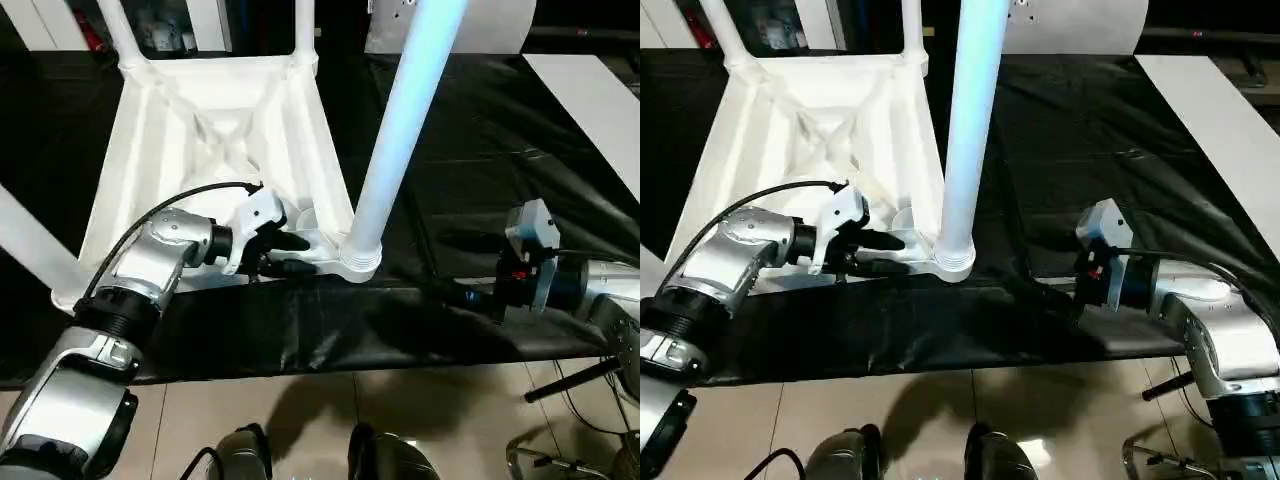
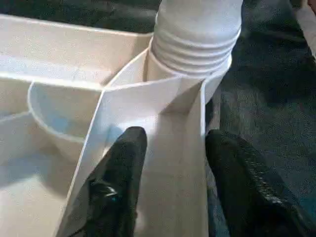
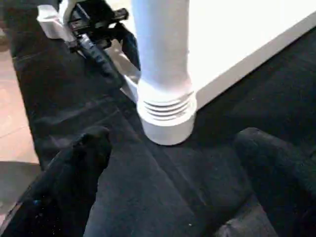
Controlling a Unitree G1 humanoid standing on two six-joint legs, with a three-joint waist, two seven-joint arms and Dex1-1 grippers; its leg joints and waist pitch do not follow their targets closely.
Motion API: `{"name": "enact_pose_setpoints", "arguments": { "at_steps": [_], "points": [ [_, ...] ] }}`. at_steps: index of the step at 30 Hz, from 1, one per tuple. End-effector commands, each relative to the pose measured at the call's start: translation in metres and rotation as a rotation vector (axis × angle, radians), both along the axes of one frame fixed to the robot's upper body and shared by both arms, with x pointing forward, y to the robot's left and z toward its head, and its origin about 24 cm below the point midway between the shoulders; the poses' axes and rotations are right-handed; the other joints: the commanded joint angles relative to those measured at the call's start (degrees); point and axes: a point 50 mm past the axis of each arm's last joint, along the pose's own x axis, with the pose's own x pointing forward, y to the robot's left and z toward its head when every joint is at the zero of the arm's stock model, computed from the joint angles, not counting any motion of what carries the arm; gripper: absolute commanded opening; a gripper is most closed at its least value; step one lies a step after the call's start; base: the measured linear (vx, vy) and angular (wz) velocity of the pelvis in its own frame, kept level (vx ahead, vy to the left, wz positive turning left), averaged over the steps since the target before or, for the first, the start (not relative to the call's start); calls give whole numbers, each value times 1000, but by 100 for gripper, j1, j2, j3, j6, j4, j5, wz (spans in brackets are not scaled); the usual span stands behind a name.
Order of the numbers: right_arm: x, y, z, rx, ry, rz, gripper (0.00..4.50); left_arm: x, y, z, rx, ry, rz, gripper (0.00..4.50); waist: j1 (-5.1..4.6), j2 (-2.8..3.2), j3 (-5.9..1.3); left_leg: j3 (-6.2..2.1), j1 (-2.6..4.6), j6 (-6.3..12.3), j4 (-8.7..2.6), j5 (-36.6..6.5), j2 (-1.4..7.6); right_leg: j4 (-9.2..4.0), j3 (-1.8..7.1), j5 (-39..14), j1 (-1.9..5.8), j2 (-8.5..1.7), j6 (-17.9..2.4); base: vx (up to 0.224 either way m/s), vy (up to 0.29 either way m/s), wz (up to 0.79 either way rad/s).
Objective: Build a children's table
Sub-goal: Rotate leg to tighten
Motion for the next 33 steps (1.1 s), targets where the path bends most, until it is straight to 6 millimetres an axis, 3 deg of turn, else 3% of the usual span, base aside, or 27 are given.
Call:
{"name": "enact_pose_setpoints", "arguments": {
  "at_steps": [1,4,20,24,29,31,33],
  "points": [
    [-3,1,0,-5,14,16,450,-2,11,-14,66,51,42,184,27,-32,-497,-181,131,384,-345,-1498,240,-584,287,-3324,350,-491,-603,0,0,0],
    [-3,3,0,-9,16,17,450,-2,12,-16,85,45,41,157,16,-55,-504,-198,116,360,-350,-1533,243,-595,277,-3417,357,-500,-521,0,0,0],
    [0,7,1,-9,20,18,450,-5,13,-23,173,30,2,38,5,-53,-481,-213,142,300,-341,-1689,218,-693,231,-3985,317,-522,-254,0,0,0],
    [1,7,2,-7,19,21,450,-6,10,-19,172,29,-22,11,-22,-53,-482,-242,117,269,-358,-1722,230,-692,195,-3986,348,-534,-217,0,0,0],
    [3,10,1,-16,12,33,450,-8,9,-15,186,-13,-62,2,-30,-35,-488,-241,144,291,-379,-1784,262,-689,200,-3688,336,-536,-357,0,0,0],
    [8,14,-1,-28,-15,43,450,-14,4,-11,172,-71,-161,2,-35,-45,-527,-247,120,279,-382,-1706,283,-622,224,-3397,360,-561,-494,0,0,0],
    [11,17,-2,-22,-34,56,450,-18,1,-10,165,-90,-216,2,-33,-44,-540,-212,142,306,-377,-1613,288,-598,263,-3160,341,-557,-595,0,0,0]
  ]
}}
